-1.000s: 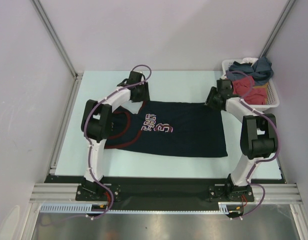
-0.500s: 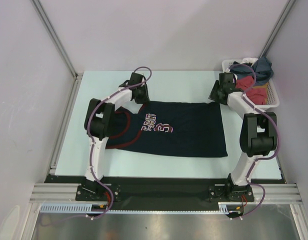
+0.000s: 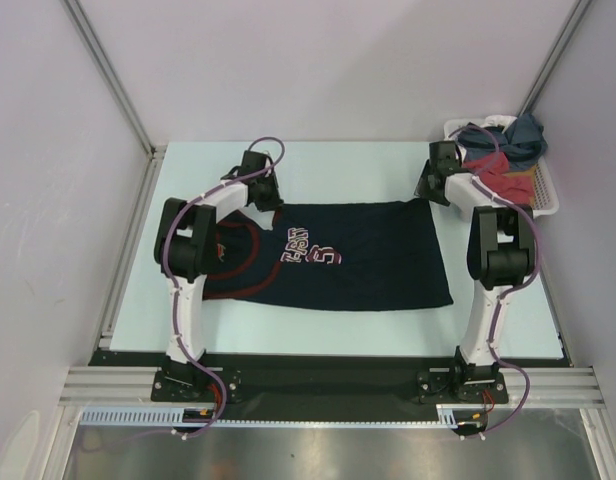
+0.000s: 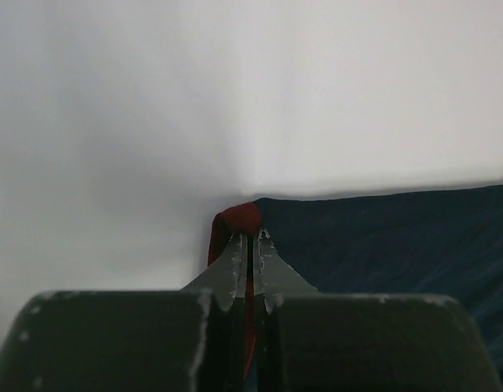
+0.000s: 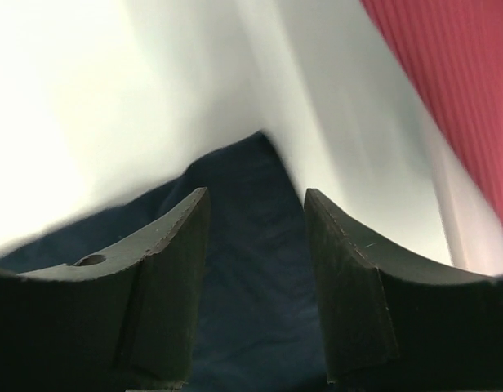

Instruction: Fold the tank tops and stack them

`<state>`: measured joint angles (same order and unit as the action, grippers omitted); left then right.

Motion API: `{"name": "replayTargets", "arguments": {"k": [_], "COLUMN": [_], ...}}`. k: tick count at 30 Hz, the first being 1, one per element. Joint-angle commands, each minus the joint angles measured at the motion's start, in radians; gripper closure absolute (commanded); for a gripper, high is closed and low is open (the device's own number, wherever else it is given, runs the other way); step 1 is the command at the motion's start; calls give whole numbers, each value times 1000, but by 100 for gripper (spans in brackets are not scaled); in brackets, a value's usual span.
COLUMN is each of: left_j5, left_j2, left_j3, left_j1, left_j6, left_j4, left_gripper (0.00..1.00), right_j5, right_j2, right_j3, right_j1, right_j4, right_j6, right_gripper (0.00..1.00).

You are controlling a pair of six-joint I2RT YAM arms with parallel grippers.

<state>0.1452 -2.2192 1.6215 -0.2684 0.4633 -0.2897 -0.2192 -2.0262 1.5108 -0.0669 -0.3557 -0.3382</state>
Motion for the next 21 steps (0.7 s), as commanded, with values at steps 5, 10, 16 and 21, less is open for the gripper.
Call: {"name": "replayTargets", "arguments": {"k": [5,10,16,21], "left_j5": [-25,-22,-39,-30], "left_j2": [41,42,41,23], "left_j3": [-29,-29,-17,33], "left_j1": [40,40,40,40], "left_j6": [-31,-40,-49,-60], "left_j4": [-22,-17,-20,-25], "left_gripper": [100,100,100,100], "right_j5": [-46,-19,-6,-16], "right_j2": [-137,-186,-242,-243], "right_j3": [190,238,290,298], "right_j1": [-16,-17,-16,-17], "right_j4": [-42,-20,-31,0], "right_j6": [28,39,45,50], "right_gripper": [45,43,53,87]}}
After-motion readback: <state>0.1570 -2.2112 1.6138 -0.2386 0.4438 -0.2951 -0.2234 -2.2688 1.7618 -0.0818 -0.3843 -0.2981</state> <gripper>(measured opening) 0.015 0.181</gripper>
